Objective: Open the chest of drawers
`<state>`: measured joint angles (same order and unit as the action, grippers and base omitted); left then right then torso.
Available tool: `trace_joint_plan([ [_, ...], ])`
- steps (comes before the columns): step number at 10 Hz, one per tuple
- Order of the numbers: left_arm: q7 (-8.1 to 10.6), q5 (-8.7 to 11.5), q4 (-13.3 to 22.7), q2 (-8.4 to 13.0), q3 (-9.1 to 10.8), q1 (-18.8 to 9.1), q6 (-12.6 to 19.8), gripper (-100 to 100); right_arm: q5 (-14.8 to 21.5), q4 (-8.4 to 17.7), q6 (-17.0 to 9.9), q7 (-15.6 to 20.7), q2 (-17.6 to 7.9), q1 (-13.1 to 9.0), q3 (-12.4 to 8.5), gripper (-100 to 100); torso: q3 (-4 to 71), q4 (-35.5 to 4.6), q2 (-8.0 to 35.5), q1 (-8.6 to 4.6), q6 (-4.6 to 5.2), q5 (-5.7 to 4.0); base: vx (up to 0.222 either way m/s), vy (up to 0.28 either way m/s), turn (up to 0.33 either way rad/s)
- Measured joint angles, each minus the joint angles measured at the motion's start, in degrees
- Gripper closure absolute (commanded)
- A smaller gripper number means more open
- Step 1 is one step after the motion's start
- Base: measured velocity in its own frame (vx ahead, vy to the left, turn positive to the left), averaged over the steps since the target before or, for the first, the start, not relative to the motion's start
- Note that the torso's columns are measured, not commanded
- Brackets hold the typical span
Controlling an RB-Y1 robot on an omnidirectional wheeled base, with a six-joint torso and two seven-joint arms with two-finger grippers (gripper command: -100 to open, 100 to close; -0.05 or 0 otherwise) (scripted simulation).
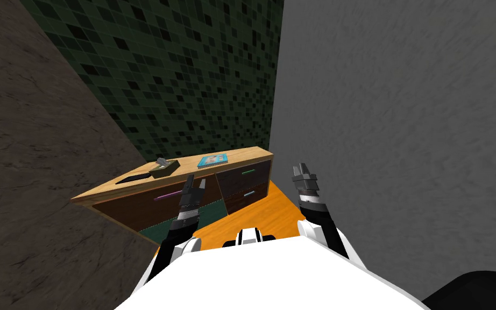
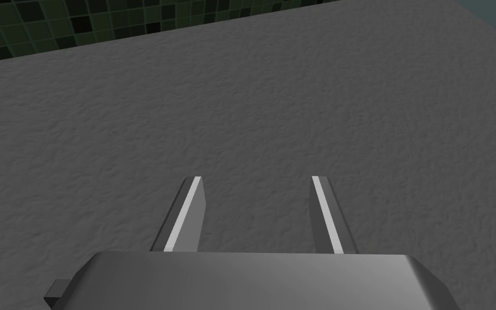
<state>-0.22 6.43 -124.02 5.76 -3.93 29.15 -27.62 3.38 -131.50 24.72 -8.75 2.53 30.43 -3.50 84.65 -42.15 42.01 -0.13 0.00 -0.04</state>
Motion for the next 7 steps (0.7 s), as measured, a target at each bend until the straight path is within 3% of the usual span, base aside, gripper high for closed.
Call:
trace_joint_plan([
  [7,1.3,1.23,8.44,2.23,1.21,-2.05,-0.72,-100,0.0,0.0,0.0,0.0,0.0,0.0,0.0,0,-0.03,-0.11,0.2,0.11,0.0,0.04,0.078,-0.095,0.025],
])
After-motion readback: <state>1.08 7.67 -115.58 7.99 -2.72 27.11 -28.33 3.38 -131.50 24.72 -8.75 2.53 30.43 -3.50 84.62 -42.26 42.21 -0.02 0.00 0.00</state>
